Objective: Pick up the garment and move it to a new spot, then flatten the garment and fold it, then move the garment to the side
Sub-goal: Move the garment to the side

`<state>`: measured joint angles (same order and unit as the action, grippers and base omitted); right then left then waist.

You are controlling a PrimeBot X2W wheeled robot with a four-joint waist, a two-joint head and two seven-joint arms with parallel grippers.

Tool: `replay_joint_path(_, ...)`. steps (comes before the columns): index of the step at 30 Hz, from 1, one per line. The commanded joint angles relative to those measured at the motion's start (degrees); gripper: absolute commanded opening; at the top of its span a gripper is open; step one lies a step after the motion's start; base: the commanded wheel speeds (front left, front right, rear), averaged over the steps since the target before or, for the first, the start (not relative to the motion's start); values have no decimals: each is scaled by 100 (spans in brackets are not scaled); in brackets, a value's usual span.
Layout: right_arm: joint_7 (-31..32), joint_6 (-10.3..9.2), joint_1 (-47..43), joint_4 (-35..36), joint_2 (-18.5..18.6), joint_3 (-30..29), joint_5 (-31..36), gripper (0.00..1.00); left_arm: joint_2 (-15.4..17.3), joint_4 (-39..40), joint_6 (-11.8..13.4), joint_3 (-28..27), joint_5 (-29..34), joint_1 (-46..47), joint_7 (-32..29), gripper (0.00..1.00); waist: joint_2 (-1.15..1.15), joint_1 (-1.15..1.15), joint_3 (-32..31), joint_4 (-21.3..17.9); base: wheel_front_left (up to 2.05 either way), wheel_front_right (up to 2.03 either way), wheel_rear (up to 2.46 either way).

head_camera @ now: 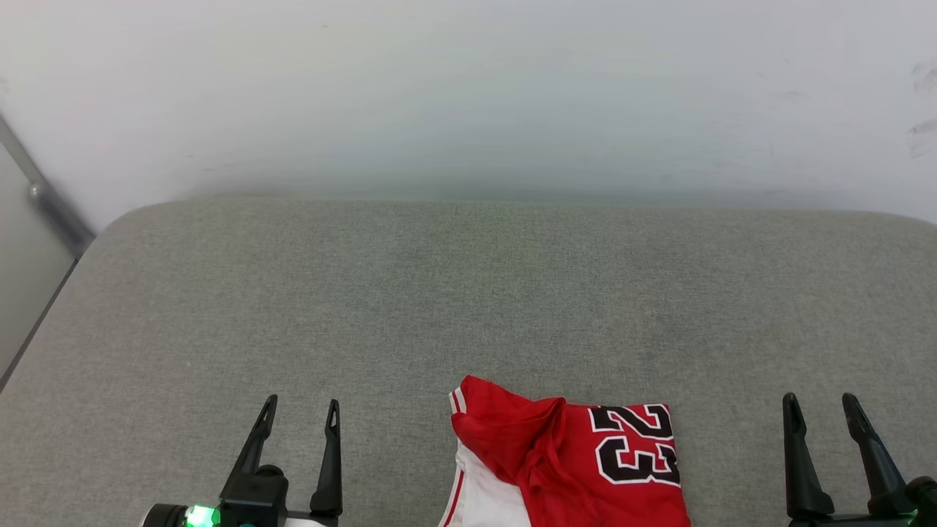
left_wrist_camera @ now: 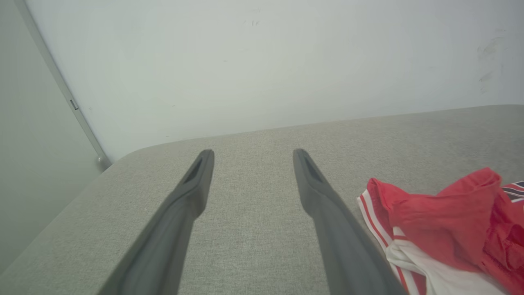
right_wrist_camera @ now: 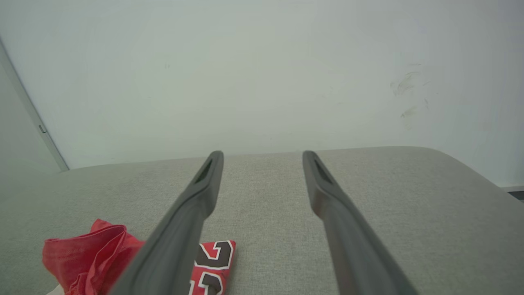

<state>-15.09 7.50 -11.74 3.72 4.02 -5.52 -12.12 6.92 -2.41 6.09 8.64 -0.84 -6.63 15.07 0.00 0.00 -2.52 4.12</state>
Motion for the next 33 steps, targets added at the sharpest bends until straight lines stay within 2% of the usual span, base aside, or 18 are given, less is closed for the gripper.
replay_joint_path(1, -8, -2, -38, -11, -33, -11, 7, 100, 7, 8, -8, -4, -25, -32, 13, 100, 0, 0, -1, 7, 0, 0, 0)
replay_joint_path(5, -8, -2, 72, -22, -25, -24, 18, 100, 1, 3, -10, -10, -30, -36, 13, 100, 0, 0, -1, 14, 0, 0, 0)
replay_joint_path(9, -8, -2, 376, 52, 191, -43, 3, 100, -10, 8, 3, -30, -20, -46, 13, 100, 0, 0, 8, 0, 0, 0, 0)
replay_joint_path(15, 51, -2, 1202, 201, 725, 52, -5, 100, -41, 3, 2, -15, -20, -17, 13, 100, 0, 0, 33, -10, 0, 0, 0)
replay_joint_path(16, 51, -2, 1202, 201, 725, 52, -5, 100, -41, 3, 2, -15, -20, -17, 13, 100, 0, 0, 33, -10, 0, 0, 0)
replay_joint_path(18, 240, -2, 1546, 192, 1021, 229, -38, 100, -44, 6, -6, -14, -18, -2, 13, 100, 0, 0, 57, -7, 0, 0, 0)
replay_joint_path(22, 1283, -2, 2175, 86, 1676, 842, -366, 100, -52, -2, -28, -5, -10, 56, 13, 100, 0, 0, 107, 14, 0, 0, 0)
replay_joint_path(27, 3245, -3, 2699, -206, 2421, 1644, -1359, 100, -63, -22, -42, 13, -5, 99, 13, 100, 0, 0, 160, 71, 0, 0, 0)
replay_joint_path(33, 5355, -2, 2763, -410, 2922, 2117, -2760, 100, -74, -15, -57, 12, -11, 131, 13, 100, 0, 0, 249, 161, 0, 0, 0)
